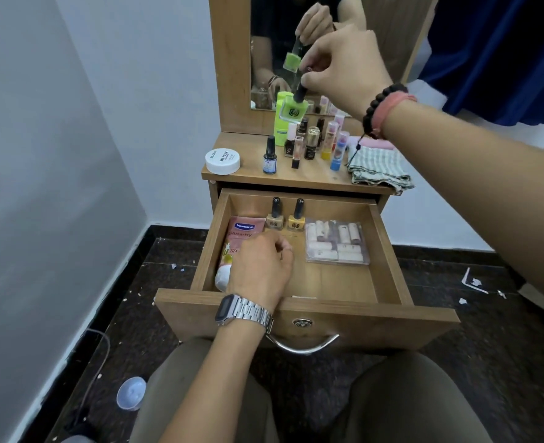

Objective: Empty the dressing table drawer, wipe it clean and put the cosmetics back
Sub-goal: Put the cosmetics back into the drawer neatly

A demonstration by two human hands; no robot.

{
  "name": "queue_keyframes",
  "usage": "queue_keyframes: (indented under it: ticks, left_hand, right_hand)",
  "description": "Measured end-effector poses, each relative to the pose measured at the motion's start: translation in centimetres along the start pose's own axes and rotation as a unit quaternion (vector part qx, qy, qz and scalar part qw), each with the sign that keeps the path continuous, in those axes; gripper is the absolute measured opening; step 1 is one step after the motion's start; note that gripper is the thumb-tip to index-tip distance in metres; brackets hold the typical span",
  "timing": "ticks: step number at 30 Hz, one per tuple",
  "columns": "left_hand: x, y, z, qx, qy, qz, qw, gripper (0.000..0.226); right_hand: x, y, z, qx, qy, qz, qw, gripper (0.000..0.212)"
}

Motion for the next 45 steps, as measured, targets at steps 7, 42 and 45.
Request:
queue_keyframes:
  ticks: [7, 42, 45]
  left_hand:
    - [0.1, -0.1, 0.4, -0.052, 0.015, -0.047, 0.997, 0.013]
    - [-0.6, 0.0, 1.0, -0.065, 0.179, -0.159, 0.969, 0.012]
    - [-0.7, 0.0, 1.1, -0.065, 0.187, -0.162, 0.967, 0.012]
  right_hand:
    - [-0.3, 7.4, 0.3, -0.021, -0.048, 0.068, 0.996, 0.013]
    - [15.3, 10.6, -2.6, 0.106, 0.0, 0.225, 0.969, 0.015]
    - [15.7, 10.5, -2.6, 0.107, -0.003, 0.227, 0.968, 0.014]
Point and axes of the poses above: each hand's wrist, its own y-axis away from the middle knuckle, its own x-axis out of the palm, z = x × y, the point moved 1 cm from there along -y, towards the middle knuckle, and after that the axes turned 5 degrees about z, right-handed, at the moved point
